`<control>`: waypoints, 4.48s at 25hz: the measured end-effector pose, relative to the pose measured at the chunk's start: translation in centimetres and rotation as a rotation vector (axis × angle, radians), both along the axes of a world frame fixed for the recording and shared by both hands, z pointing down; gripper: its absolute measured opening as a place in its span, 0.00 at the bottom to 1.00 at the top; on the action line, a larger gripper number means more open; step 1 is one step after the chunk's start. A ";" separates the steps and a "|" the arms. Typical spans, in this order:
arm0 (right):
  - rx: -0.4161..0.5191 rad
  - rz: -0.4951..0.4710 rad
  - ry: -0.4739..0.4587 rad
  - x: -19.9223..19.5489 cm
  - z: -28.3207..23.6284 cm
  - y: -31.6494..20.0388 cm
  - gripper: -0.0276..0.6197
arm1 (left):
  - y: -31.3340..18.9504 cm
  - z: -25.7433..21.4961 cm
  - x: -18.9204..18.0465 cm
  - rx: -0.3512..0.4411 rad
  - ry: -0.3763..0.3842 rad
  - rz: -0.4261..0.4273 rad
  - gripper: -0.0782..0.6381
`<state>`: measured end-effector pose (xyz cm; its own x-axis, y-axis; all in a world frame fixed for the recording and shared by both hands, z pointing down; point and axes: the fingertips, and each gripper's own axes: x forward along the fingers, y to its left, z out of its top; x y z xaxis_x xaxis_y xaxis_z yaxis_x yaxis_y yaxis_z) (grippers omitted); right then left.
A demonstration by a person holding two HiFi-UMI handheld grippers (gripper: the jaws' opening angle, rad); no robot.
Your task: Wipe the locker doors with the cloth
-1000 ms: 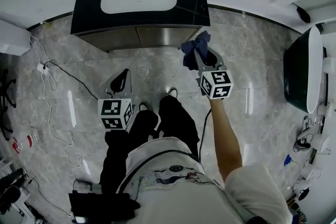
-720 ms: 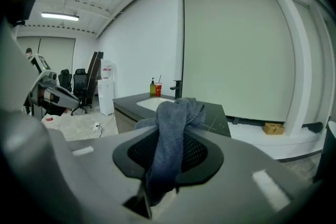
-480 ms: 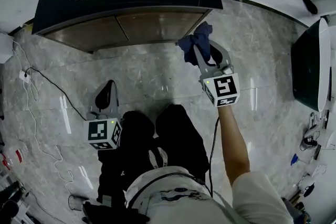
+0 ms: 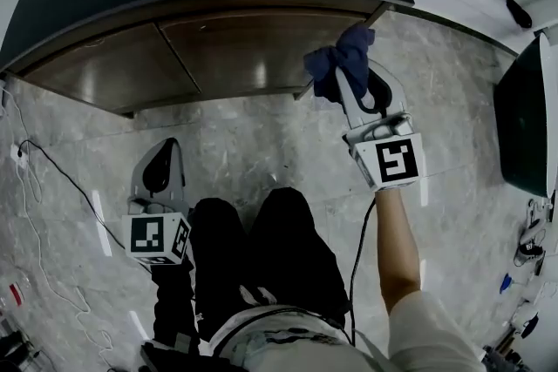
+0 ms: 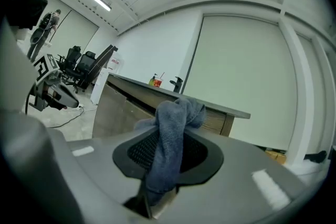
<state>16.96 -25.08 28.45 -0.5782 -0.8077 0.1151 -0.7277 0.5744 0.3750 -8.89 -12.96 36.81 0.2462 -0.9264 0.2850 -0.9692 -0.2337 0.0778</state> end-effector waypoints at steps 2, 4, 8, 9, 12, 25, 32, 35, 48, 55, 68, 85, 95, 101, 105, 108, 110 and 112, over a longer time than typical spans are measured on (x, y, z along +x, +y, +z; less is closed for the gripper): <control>0.059 -0.018 -0.003 -0.6 0.6 -0.9 0.19 | -1.2 2.2 -0.3 0.034 -0.012 0.003 0.11; 0.107 -0.040 -0.015 -1.9 1.3 -1.5 0.19 | -1.8 4.8 -0.7 0.059 -0.021 -0.002 0.11; 0.204 -0.050 -0.019 -3.3 2.9 -2.7 0.19 | -2.0 9.7 -2.0 0.090 -0.016 -0.029 0.11; 0.222 -0.047 -0.025 -3.4 3.4 -3.0 0.19 | -1.9 10.7 -2.4 0.097 -0.014 -0.039 0.11; 0.259 -0.029 -0.036 -3.2 4.4 -3.5 0.19 | -1.0 13.3 -3.8 0.108 -0.014 -0.073 0.11; 0.330 0.063 -0.054 2.2 3.9 -6.4 0.20 | 2.4 13.6 -6.0 0.110 -0.093 -0.175 0.11; 0.302 0.085 -0.089 2.8 4.6 -9.1 0.20 | 2.4 13.3 -5.2 0.110 -0.083 -0.171 0.11; 0.299 0.089 -0.106 3.0 5.0 -9.2 0.20 | 2.4 13.6 -5.2 0.104 -0.075 -0.167 0.11; 0.287 0.131 -0.142 2.3 5.0 -9.3 0.20 | 3.1 14.0 -6.2 0.117 -0.067 -0.166 0.11; 0.289 0.124 -0.149 1.4 4.8 -9.2 0.20 | 3.3 13.4 -6.3 0.124 -0.063 -0.172 0.11; 0.312 0.041 -0.154 -5.4 3.8 -7.9 0.20 | 4.4 13.0 -8.3 0.145 -0.063 -0.172 0.11; 0.295 -0.059 -0.190 -17.1 4.1 -6.1 0.20 | 7.6 12.6 -14.9 0.155 -0.053 -0.250 0.11; 0.276 -0.115 -0.212 -25.8 4.2 -4.7 0.20 | 11.2 12.7 -20.7 0.155 -0.053 -0.342 0.11; 0.261 -0.150 -0.230 -30.8 4.2 -4.0 0.20 | 13.4 12.8 -23.4 0.152 -0.056 -0.397 0.11; 0.256 -0.174 -0.242 -34.3 4.0 -3.7 0.20 | 14.5 12.8 -25.2 0.151 -0.054 -0.430 0.11; 0.251 -0.198 -0.248 -37.1 3.9 -3.3 0.19 | 15.0 12.8 -26.1 0.152 -0.050 -0.450 0.11; 0.244 -0.214 -0.250 -39.0 4.1 -3.0 0.19 | 15.5 12.7 -26.7 0.148 -0.048 -0.461 0.11; 0.236 -0.234 -0.249 -41.0 4.4 -2.6 0.19 | 16.1 12.8 -27.4 0.150 -0.050 -0.471 0.11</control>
<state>-24.04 -27.70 32.81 -0.7364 -0.6384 -0.2239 -0.6724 0.6546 0.3455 -36.25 3.13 49.57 -0.2194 -0.9655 0.1405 -0.9739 0.2253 0.0277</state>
